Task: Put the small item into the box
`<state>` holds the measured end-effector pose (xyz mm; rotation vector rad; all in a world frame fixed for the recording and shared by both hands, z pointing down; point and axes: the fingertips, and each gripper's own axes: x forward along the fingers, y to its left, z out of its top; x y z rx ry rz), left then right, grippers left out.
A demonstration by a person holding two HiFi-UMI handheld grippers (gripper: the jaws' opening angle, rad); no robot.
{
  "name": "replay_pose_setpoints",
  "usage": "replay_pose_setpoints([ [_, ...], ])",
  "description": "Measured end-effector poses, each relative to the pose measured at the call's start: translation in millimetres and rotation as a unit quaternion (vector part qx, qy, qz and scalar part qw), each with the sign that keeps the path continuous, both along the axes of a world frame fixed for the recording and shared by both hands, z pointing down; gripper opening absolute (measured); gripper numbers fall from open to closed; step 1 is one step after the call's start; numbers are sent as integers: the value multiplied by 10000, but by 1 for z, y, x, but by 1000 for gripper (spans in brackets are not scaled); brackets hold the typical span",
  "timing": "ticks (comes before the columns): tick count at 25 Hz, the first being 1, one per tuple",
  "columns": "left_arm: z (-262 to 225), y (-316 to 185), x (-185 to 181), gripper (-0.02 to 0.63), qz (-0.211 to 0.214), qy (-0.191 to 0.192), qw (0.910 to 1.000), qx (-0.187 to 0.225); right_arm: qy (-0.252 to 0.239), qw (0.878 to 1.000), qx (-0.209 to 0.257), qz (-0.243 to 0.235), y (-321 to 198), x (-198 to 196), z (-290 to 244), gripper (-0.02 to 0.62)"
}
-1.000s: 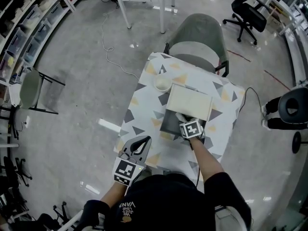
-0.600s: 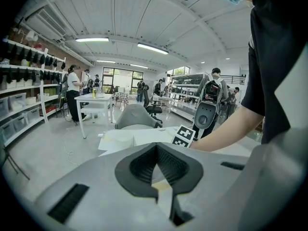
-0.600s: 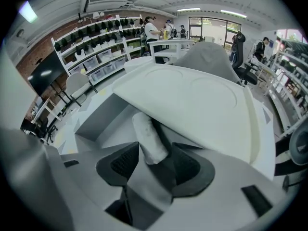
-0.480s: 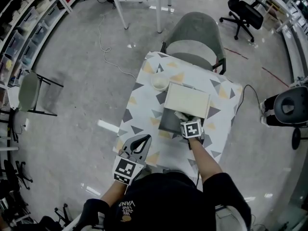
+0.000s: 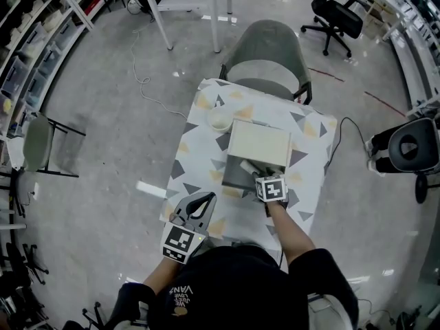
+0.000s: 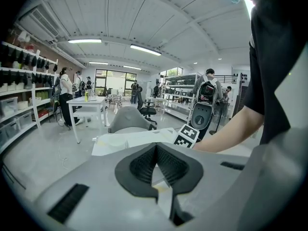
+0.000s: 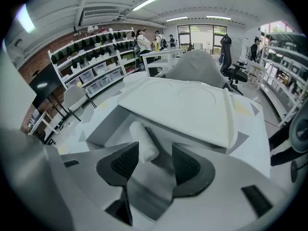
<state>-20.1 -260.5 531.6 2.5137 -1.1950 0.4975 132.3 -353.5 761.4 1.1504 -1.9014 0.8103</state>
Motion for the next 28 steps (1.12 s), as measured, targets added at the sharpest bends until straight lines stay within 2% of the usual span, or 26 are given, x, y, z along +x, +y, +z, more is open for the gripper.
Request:
replay_pose_setpoints([
  [6,-5,3,6,6,209,4,9997,89,-185,9988,362,278,5,5,-21,196],
  [13,-13,5,11,6,456,36,9987,205,-337,9911,1155,562,15,8,-72,31],
  [15,-16,7,12,6,537,47,9982,251,-401,9877,1355,667,20,8,-86,6],
  [28,-22,25,9,6,1094,52,9934,350,-1000,9610,2320,1127,61,-1,-166,0],
])
